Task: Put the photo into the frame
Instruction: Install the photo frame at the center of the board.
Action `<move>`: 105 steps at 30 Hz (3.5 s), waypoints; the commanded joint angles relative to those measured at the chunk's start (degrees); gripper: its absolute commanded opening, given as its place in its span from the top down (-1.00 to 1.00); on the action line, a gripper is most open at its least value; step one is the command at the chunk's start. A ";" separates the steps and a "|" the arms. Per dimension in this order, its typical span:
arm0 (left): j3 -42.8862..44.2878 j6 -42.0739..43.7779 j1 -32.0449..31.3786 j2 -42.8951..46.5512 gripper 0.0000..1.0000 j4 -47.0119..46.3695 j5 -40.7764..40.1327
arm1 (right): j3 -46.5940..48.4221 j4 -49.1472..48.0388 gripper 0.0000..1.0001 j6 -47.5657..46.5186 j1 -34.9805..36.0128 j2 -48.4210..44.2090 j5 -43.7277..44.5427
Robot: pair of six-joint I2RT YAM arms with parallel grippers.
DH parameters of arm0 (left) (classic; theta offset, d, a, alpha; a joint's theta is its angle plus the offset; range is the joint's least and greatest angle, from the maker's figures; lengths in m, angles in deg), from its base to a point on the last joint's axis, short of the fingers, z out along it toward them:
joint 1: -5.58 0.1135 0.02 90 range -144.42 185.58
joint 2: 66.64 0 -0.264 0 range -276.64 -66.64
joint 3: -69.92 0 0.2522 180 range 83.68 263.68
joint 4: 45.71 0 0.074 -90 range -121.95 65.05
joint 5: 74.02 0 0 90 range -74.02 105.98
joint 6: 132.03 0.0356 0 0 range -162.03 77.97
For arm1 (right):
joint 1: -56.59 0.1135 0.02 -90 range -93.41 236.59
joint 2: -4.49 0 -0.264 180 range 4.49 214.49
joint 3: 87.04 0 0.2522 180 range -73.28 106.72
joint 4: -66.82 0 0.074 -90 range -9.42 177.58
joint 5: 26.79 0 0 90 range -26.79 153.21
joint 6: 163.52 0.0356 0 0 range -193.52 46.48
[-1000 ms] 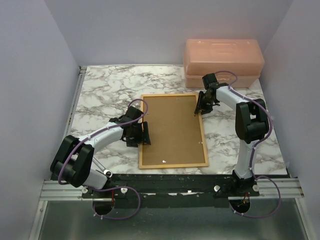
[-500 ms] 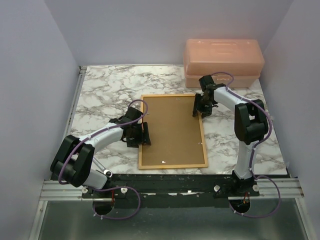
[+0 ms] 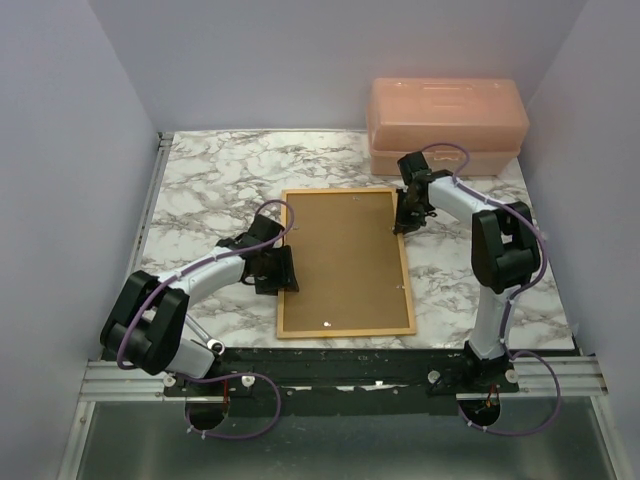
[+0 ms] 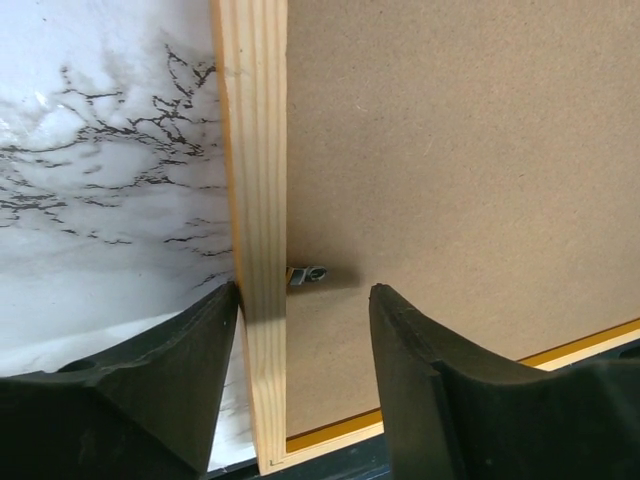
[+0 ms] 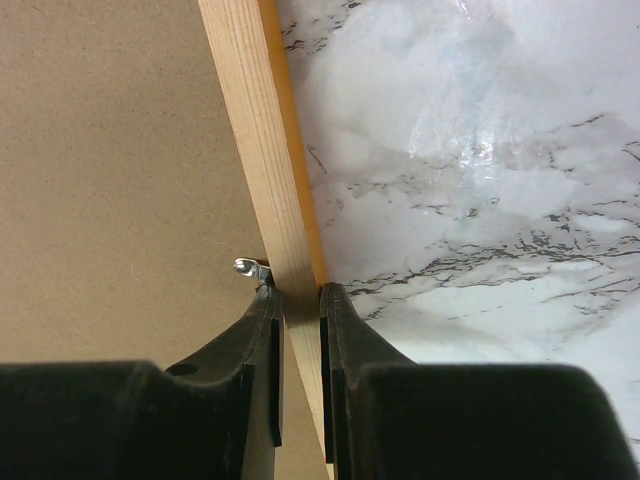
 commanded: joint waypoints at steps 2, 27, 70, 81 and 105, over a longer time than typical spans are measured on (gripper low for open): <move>-3.66 -1.55 -0.18 -0.08 -0.06 -4.45 5.42 | -3.76 1.76 0.99 0.18 0.29 -0.58 4.37; -5.03 -6.64 -7.27 10.55 -0.59 1.07 0.20 | -12.14 2.55 0.08 0.71 0.32 -11.86 1.01; 36.69 5.85 1.62 -29.70 -0.05 12.03 -10.40 | -9.99 3.02 -0.18 -0.66 0.32 -9.20 -0.89; 35.40 5.62 1.71 -30.96 1.00 10.58 -9.91 | -10.08 2.83 -0.18 -0.99 0.32 -8.31 -1.87; 37.93 5.57 1.97 -29.63 -0.16 9.98 -7.90 | -10.61 2.64 -0.18 -1.10 0.31 -8.49 -1.87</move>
